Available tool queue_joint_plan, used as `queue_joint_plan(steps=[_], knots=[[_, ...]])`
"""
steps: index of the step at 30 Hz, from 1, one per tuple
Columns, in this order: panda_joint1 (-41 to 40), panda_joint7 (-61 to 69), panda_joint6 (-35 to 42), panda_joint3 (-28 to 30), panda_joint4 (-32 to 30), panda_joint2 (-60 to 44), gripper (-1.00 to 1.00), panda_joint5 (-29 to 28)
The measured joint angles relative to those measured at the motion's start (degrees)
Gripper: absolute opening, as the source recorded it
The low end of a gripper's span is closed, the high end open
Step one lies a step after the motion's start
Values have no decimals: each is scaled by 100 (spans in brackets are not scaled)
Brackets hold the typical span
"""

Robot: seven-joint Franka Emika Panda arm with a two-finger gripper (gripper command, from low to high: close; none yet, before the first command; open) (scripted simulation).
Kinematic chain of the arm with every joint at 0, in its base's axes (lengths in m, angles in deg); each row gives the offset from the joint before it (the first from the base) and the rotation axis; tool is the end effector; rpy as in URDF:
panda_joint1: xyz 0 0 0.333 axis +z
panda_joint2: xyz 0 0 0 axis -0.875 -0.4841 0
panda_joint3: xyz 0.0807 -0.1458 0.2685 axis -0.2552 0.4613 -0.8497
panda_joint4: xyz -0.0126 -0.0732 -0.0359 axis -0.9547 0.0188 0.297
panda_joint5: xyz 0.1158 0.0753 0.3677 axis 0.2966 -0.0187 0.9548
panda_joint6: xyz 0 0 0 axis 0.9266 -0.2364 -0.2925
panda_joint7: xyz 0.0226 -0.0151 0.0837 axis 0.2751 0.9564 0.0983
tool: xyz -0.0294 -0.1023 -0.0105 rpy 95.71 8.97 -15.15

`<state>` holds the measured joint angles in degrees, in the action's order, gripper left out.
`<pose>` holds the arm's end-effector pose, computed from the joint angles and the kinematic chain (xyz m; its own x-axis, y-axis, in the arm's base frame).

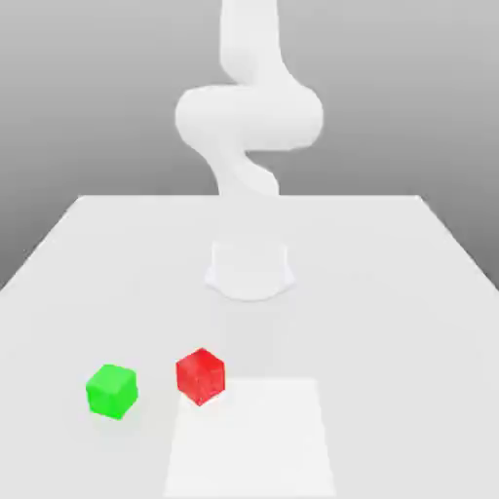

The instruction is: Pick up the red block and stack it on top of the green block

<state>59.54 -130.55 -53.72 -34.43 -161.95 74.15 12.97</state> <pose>0.3729 -0.0085 0.6612 0.4766 -0.7646 0.4340 -0.5788 -0.6444 -0.4998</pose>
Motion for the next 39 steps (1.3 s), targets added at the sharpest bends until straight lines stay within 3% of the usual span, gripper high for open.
queue_joint_plan(steps=[16,23,24,31,39], knots=[[-1112,-2482,-2336,-200,-2943,-2987,0,65],[-1179,-2972,-3932,-63,-3091,-4980,0,-113],[-1155,-2985,-4097,-36,-3066,-5172,-100,-125],[-1160,-3005,-4140,-37,-3061,-5214,-100,-149],[-1162,-2882,-2859,-61,-3259,-3736,-100,-19]])
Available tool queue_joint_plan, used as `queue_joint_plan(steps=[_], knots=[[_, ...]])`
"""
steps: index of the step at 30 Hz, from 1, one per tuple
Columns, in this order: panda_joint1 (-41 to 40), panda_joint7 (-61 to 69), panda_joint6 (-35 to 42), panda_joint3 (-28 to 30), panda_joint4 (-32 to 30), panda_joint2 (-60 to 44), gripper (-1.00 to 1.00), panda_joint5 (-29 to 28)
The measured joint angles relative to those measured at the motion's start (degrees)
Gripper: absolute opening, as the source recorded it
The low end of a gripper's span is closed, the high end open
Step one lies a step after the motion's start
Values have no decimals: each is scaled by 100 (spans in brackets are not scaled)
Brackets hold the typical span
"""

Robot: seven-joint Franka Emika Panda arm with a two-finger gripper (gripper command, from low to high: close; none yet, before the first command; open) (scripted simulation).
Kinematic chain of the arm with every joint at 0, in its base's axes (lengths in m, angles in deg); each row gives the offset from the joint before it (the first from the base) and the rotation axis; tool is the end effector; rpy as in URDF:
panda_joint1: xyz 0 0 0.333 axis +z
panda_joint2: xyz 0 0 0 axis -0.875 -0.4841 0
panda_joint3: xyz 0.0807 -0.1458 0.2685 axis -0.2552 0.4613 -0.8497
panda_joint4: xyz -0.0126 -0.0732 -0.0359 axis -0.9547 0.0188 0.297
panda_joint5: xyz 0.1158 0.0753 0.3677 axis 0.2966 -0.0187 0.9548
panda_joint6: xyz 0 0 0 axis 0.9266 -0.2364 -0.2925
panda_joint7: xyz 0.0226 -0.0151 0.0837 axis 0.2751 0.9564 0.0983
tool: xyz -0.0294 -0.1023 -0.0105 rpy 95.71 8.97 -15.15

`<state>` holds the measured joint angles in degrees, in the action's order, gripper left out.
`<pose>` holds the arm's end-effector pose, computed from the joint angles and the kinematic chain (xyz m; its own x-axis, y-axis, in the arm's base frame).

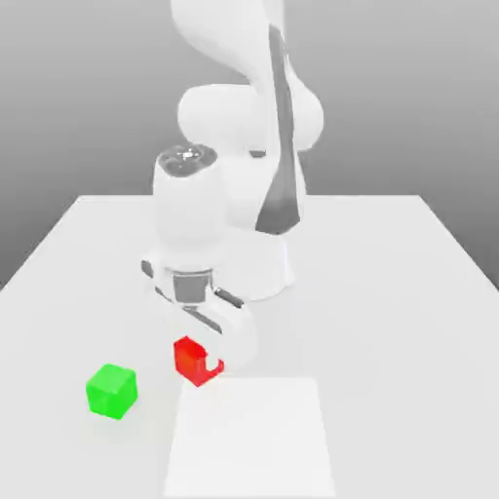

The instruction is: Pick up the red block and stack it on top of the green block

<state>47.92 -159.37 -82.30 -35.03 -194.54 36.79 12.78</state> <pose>0.3254 -0.0718 0.2045 -0.0001 -1.0000 0.0007 -1.0000 0.0001 -0.0011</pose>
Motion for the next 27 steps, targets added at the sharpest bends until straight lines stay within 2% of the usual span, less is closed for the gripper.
queue_joint_plan(steps=[15,23,24,27], knots=[[-503,2909,1021,1173,949,80,-100,-234],[-590,3608,62,1095,1092,-1042,-100,358],[-611,3661,-66,1062,1094,-1178,100,432],[-611,3661,-66,1062,1094,-1178,100,432]])
